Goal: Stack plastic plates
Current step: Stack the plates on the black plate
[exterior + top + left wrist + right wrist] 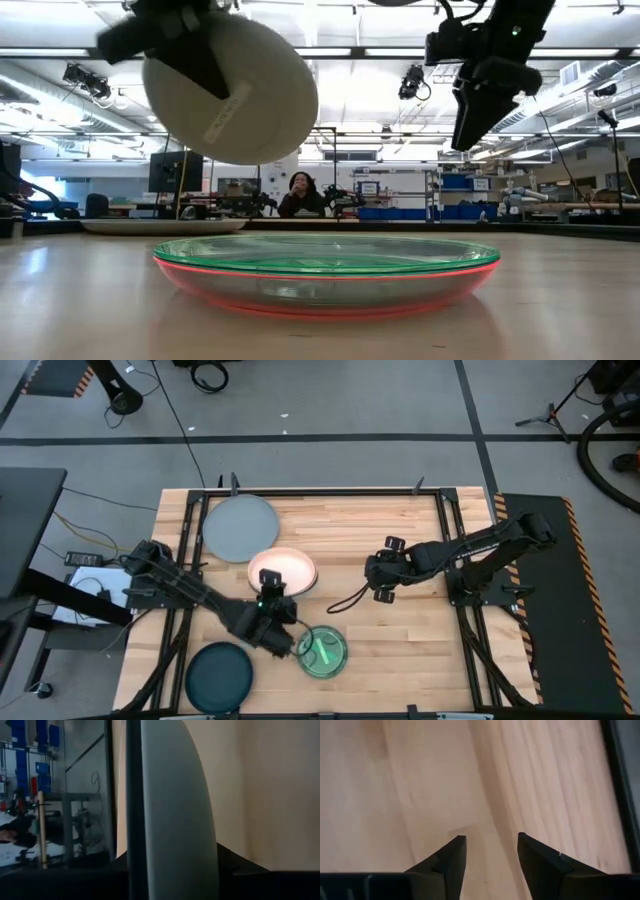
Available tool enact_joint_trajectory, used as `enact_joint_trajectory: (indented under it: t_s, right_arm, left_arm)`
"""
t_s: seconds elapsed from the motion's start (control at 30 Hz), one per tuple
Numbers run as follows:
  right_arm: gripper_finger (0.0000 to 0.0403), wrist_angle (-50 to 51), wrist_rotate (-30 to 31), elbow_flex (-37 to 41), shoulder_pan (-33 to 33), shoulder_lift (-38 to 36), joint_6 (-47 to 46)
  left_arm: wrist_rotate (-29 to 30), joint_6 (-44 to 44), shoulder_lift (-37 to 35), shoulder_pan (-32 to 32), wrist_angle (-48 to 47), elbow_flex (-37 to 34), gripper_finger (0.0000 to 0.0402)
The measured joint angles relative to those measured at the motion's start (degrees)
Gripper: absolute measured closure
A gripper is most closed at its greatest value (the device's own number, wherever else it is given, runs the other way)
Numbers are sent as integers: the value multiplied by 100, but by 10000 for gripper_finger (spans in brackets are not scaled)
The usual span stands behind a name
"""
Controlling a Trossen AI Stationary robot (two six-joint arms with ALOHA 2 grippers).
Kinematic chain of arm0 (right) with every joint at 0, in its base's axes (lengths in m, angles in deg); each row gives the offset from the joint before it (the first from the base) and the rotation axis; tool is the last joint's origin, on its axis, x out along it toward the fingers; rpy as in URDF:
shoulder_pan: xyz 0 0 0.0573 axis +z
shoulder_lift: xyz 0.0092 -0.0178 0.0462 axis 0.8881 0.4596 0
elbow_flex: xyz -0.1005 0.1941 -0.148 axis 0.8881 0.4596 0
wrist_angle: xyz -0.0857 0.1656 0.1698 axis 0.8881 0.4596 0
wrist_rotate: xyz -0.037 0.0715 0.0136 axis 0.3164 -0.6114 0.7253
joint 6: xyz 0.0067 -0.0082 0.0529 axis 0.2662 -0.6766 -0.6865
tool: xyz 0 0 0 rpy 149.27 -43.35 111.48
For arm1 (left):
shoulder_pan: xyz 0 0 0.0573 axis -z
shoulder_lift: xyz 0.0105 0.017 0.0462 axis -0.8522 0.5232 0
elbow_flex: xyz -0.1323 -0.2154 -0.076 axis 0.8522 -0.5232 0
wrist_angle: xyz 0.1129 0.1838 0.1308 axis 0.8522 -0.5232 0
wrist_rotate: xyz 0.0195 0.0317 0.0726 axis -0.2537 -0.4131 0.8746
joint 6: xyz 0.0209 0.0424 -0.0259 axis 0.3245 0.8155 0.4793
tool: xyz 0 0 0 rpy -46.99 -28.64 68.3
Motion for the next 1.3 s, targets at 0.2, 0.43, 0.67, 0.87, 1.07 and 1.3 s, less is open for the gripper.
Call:
enact_joint_trajectory:
  t_s: [0.2,0.43,0.67,0.87,1.07,1.3]
  right_arm:
    - [241,-652,-99,280,-435,4,275]
    - [252,-1792,-361,1246,-787,6,111]
    - [265,-2244,-394,1576,-728,6,94]
    - [273,-2863,-731,1540,-532,-13,148]
    - [288,-4263,-697,1484,26,-245,920]
    - [304,-4270,-391,1528,59,-377,1138]
  left_arm:
    - [-24,540,-69,-532,-152,-4,282]
    - [-42,530,-309,-677,-226,-23,281]
    - [-51,166,-864,-546,-177,-23,280]
    - [-149,94,-1187,-411,185,-23,279]
    - [-628,235,-1243,-138,1066,-23,279]
    - [-909,-517,-1243,134,752,245,279]
